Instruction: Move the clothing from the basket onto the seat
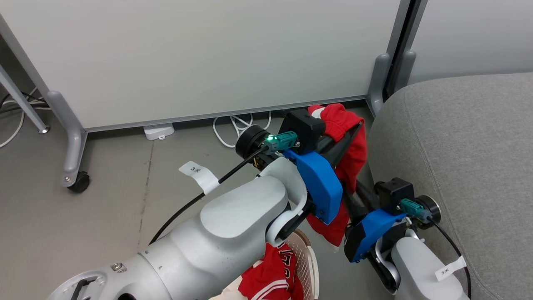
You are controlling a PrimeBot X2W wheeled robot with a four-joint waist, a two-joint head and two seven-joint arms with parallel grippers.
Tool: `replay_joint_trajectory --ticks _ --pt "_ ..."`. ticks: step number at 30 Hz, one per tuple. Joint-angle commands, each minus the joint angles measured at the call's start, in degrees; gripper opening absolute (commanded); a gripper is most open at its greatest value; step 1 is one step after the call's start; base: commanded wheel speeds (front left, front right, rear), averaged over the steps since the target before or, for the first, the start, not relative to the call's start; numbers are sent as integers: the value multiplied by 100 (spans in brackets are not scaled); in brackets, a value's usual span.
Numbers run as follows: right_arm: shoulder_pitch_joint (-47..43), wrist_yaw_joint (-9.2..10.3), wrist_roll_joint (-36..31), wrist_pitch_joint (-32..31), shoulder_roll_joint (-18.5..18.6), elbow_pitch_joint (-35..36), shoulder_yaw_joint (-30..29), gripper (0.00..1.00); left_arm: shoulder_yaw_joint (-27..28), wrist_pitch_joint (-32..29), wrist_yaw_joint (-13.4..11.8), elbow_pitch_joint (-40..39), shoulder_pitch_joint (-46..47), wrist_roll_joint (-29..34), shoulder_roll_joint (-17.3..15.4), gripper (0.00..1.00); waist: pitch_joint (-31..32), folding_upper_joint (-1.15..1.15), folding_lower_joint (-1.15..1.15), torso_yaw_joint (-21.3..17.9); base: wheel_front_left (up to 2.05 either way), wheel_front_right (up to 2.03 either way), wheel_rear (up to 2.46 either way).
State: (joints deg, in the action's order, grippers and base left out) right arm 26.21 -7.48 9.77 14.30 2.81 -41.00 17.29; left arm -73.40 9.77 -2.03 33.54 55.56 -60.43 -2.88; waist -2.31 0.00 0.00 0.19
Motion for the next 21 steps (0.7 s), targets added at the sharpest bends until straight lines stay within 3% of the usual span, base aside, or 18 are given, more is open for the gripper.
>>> replay_joint_trajectory --ticks 1,20,21 --pt "90 -3 46 45 14 -25 19 0 -17 43 -5 10 16 26 -1 0 4 0 0 -5 0 0 0" --pt "-15 -3 263 103 14 -70 142 0 -17 19 -18 143 -91 -64 -1 0 79 0 0 -100 0 0 0" --pt "-18 -3 264 102 14 -63 136 0 -17 2 -21 150 -105 -91 -1 12 83 0 0 -103 0 0 0"
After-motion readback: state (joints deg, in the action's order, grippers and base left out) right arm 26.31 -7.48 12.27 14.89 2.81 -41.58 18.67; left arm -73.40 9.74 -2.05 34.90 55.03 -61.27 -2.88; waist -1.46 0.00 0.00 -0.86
